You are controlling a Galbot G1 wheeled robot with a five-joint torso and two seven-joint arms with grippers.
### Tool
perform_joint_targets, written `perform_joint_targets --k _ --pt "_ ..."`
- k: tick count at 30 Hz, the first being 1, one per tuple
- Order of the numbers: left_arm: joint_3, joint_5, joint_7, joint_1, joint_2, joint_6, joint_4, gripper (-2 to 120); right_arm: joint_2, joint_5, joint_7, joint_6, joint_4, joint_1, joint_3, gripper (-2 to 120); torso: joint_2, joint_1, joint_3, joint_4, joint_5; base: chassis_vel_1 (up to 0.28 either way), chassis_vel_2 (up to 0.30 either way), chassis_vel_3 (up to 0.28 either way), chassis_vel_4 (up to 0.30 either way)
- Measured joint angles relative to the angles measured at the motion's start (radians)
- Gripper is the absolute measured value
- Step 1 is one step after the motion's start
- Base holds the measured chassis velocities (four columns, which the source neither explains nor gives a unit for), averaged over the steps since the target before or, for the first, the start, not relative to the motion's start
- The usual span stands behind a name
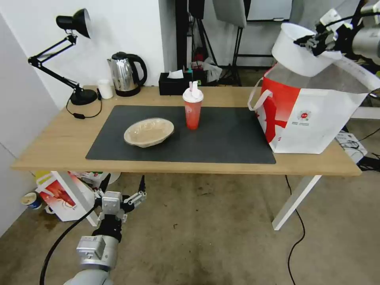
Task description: Pick up the trash from the table and place it into the takeout bag.
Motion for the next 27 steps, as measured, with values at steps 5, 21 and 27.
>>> perform_joint_targets --k 5,21,27 --pt "0.0 0.0 0.0 0.0 0.0 0.0 0.0 100 -0.011 -0.01 -0.008 0.003 0.001 -0.023 0.014 0 0.0 0.0 0.0 0.0 0.0 0.0 0.0 0.0 0.0" --pt "0.0 0.0 0.0 0.0 0.0 0.0 0.0 100 -0.023 -0.063 -0.036 0.014 0.007 -0.164 0.11 0 0.0 0.0 0.0 0.0001 0.0 0.0 0.0 0.0 0.0" --pt "0.0 0.0 0.0 0.0 0.0 0.0 0.0 100 -0.019 -0.07 -0.041 0.019 -0.004 -0.167 0.112 0 0.0 0.0 0.0 0.0 -0.0001 0.0 0.0 0.0 0.0"
